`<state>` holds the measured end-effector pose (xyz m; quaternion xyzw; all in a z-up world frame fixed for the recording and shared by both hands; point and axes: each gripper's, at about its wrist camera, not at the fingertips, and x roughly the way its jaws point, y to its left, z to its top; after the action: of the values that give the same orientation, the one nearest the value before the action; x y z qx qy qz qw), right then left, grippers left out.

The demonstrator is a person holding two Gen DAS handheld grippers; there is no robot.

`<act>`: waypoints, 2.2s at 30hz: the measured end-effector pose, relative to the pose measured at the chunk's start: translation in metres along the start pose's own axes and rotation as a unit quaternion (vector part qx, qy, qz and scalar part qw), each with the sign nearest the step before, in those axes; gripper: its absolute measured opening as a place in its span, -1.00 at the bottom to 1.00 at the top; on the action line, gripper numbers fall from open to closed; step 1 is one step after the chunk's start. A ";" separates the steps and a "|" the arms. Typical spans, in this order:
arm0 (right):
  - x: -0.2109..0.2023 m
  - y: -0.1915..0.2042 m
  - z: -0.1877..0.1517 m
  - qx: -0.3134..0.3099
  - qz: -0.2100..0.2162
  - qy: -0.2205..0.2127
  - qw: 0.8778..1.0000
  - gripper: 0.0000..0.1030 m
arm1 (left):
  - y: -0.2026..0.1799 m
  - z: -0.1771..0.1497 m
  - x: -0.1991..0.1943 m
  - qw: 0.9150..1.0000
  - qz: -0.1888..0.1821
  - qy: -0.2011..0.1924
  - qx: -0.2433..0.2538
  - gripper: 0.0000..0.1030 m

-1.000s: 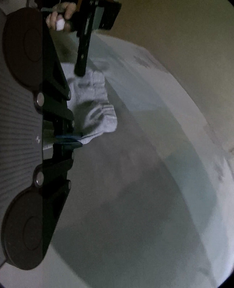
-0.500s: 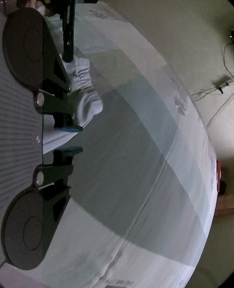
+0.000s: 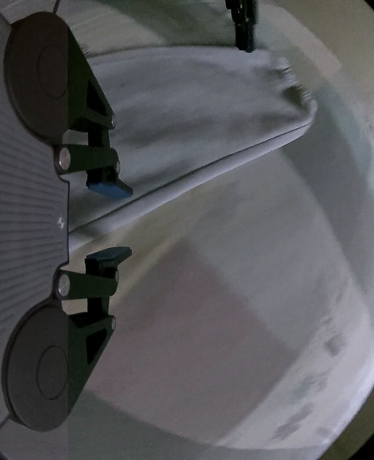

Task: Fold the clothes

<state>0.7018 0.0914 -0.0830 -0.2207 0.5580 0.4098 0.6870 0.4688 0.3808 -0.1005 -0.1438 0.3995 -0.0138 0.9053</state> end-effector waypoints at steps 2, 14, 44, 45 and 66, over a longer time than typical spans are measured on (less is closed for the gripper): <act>0.004 0.002 -0.008 -0.009 -0.010 -0.002 1.000 -0.72 | -0.019 -0.006 0.010 0.999 0.001 0.013 0.044 -0.53; -0.047 0.014 -0.051 0.113 -0.077 -0.101 0.985 -0.27 | -0.041 -0.025 -0.014 0.984 0.029 0.087 0.153 -0.49; -0.018 0.155 -0.225 0.375 -0.172 -0.109 0.904 0.89 | -0.068 0.029 0.075 0.964 0.105 0.069 0.235 -0.21; -0.016 0.162 -0.226 0.374 -0.170 -0.108 0.905 0.94 | -0.064 0.030 0.072 0.966 0.104 0.071 0.227 -0.20; -0.053 0.070 -0.186 0.374 -0.204 -0.244 0.871 1.00 | -0.001 0.018 0.035 0.974 0.139 0.116 0.134 0.04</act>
<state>0.5337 -0.0272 -0.0739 0.0508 0.4265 0.0625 0.9009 0.5055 0.3794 -0.1136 0.0381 0.5125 0.0422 0.8568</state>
